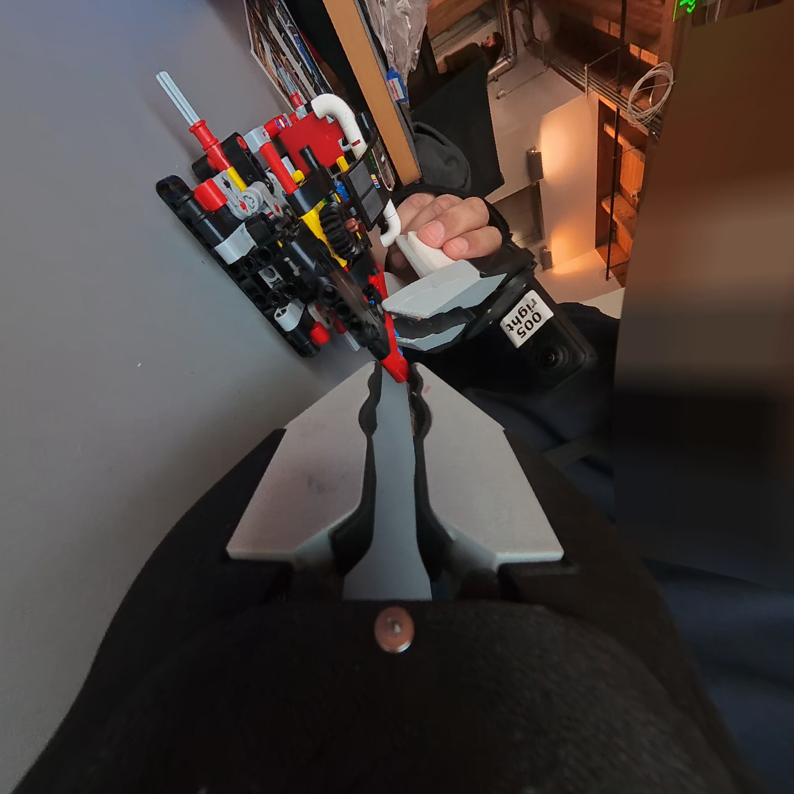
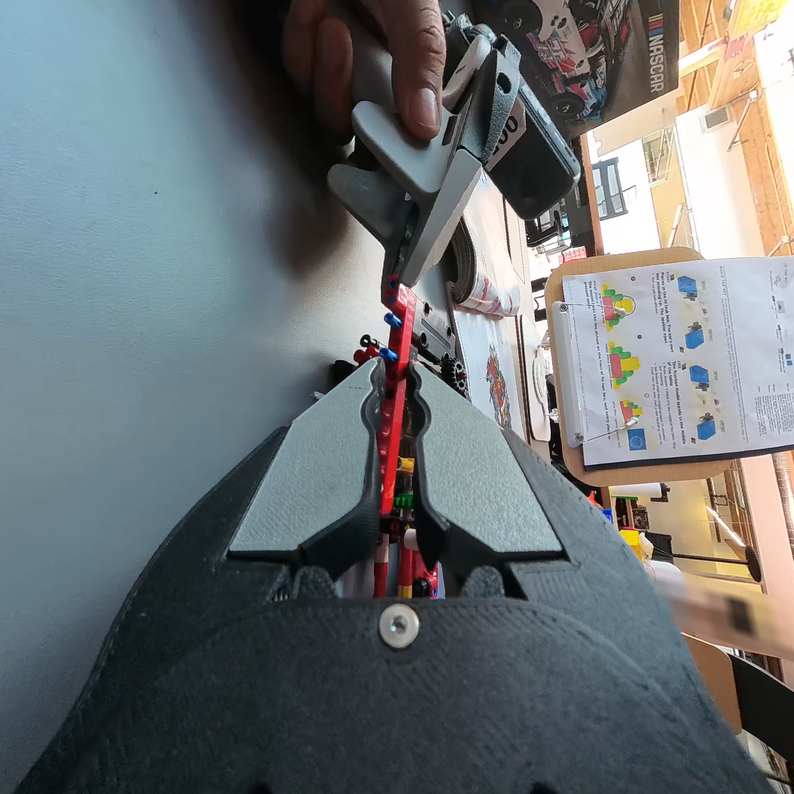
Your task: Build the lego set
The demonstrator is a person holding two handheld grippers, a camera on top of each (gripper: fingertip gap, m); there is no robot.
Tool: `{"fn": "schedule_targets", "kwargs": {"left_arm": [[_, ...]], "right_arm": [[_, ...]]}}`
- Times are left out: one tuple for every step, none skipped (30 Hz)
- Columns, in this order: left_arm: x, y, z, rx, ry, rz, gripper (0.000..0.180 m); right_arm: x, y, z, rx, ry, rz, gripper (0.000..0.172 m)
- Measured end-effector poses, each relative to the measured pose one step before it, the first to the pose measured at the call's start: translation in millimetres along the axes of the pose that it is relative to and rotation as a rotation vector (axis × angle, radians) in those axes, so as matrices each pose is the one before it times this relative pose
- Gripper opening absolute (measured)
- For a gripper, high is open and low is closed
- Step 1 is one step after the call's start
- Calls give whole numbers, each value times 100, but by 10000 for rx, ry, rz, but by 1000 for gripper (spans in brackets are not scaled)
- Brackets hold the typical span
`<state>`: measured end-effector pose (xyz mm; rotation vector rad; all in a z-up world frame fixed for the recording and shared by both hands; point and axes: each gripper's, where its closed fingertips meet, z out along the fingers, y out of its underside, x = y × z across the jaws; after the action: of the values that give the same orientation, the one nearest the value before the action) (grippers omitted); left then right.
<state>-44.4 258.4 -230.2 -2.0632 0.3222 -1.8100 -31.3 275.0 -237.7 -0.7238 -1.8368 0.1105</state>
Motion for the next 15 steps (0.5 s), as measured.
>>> {"fn": "schedule_targets", "kwargs": {"left_arm": [[28,-25,16,-31,61,-36,10],[40,-127,3,6,100,-78,12],[-54,-198,0,29,65,-116,14],[-57,-156,-6,8,60,-126,15],[-101,-73,18,-22,20,-123,15],[-107,-29,37,-36,-22,-86,15],[-125,-70,50,-2,-66,-18,14],[-97,-86,66,1,-72,17,13],[-56,-50,82,-20,-39,16,12],[-33,-21,68,-31,-9,-10,11],[-53,-21,34,-14,-11,-56,11],[-14,-31,-15,13,32,-80,10],[26,-39,-31,25,57,-55,10],[23,-1,-34,17,34,-35,10],[-22,-13,-19,12,-11,-22,10]], "right_arm": [[6,33,14,-32,18,-26,7],[11,50,31,-42,21,-26,7],[14,57,21,-50,19,-21,7],[34,76,18,-50,28,-21,7],[18,57,8,-36,24,-20,7],[-5,49,5,-27,13,-11,7],[14,67,11,-34,16,-4,7],[15,53,24,-37,17,-4,7],[6,45,28,-31,9,-7,7],[-14,35,32,-27,4,-8,7],[-2,28,23,-21,8,-8,7],[-9,16,42,-4,7,-5,7],[-25,0,30,2,-4,-2,7],[-34,10,44,-9,-10,-8,7],[-34,35,54,-31,0,-26,7]]}}
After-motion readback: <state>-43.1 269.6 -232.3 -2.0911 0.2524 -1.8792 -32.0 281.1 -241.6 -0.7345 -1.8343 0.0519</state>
